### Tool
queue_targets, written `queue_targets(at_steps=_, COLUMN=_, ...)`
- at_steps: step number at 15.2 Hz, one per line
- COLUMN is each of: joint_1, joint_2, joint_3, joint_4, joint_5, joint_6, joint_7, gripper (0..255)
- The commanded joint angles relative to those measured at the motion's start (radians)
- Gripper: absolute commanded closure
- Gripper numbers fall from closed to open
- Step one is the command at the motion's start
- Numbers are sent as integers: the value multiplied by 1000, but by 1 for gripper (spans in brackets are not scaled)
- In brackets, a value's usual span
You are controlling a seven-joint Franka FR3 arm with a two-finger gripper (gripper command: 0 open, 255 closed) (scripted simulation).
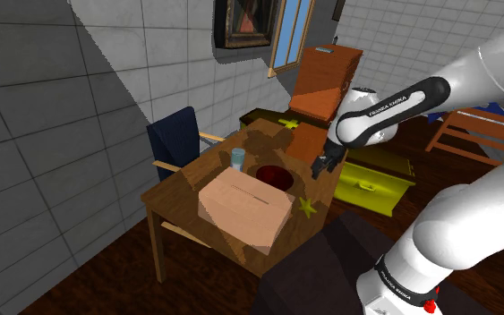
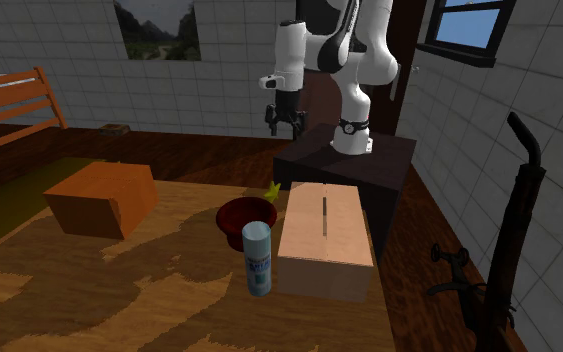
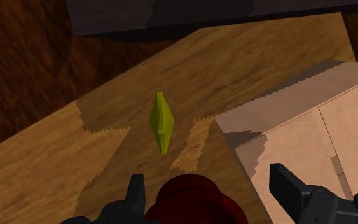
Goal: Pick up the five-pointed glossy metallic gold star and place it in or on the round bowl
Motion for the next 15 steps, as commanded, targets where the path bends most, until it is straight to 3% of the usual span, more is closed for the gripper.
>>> queue_targets(at_steps=1, joint_1=14, joint_2=97, joint_3=-37, joint_4=-3, joint_5=26, joint_6=95, joint_7=-48, gripper=0)
queue_targets(at_steps=4, joint_1=54, joint_2=241, joint_3=-84, joint_4=5, joint_5=124, joint_6=217, joint_7=-150, gripper=0)
queue_targets(at_steps=7, joint_1=85, joint_2=401, joint_3=-86, joint_4=32, joint_5=351, joint_6=322, joint_7=-343, gripper=0)
queue_targets(at_steps=9, joint_1=44, joint_2=508, joint_3=-16, joint_4=65, joint_5=546, joint_6=373, joint_7=-506, gripper=0)
queue_targets(at_steps=11, joint_1=-56, joint_2=606, joint_3=99, joint_4=106, joint_5=681, joint_6=419, joint_7=-631, gripper=0)
queue_targets(at_steps=13, joint_1=-136, joint_2=679, joint_3=182, joint_4=140, joint_5=749, joint_6=455, joint_7=-702, gripper=0)
queue_targets(at_steps=15, joint_1=-174, joint_2=715, joint_3=225, joint_4=154, joint_5=778, joint_6=481, joint_7=-728, gripper=0)
